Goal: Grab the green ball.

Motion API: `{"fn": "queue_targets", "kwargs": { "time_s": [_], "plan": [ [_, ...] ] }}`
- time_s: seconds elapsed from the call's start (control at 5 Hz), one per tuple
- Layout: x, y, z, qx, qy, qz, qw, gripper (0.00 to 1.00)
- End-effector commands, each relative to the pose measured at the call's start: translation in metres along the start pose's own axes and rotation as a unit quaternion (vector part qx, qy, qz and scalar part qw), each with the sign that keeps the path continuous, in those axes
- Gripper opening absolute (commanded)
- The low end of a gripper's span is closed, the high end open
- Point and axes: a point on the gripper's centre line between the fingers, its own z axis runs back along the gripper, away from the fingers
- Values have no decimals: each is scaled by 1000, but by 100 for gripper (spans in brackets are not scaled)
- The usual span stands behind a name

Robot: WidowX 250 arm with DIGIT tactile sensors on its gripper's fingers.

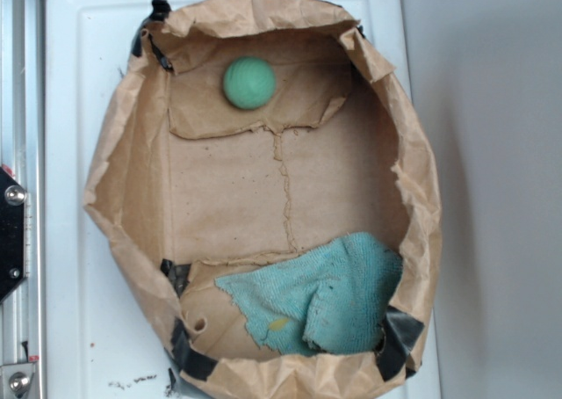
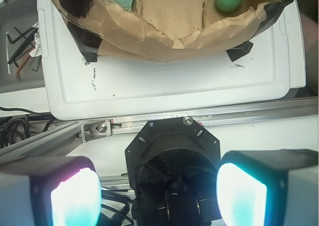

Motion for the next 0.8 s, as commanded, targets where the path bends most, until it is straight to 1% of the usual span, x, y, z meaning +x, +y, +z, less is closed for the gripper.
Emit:
{"fn": "queue_targets", "kwargs": {
  "time_s": [0.0, 0.2, 0.4, 0.6],
  "plan": [
    [0, 0, 0, 0, 0, 0, 1000, 100],
    [35, -2, -12, -4, -24, 29, 999, 100],
    [68, 2, -25, -10, -58, 48, 997, 100],
    [90, 9, -36, -14, -76, 62, 995, 100]
  ]
}}
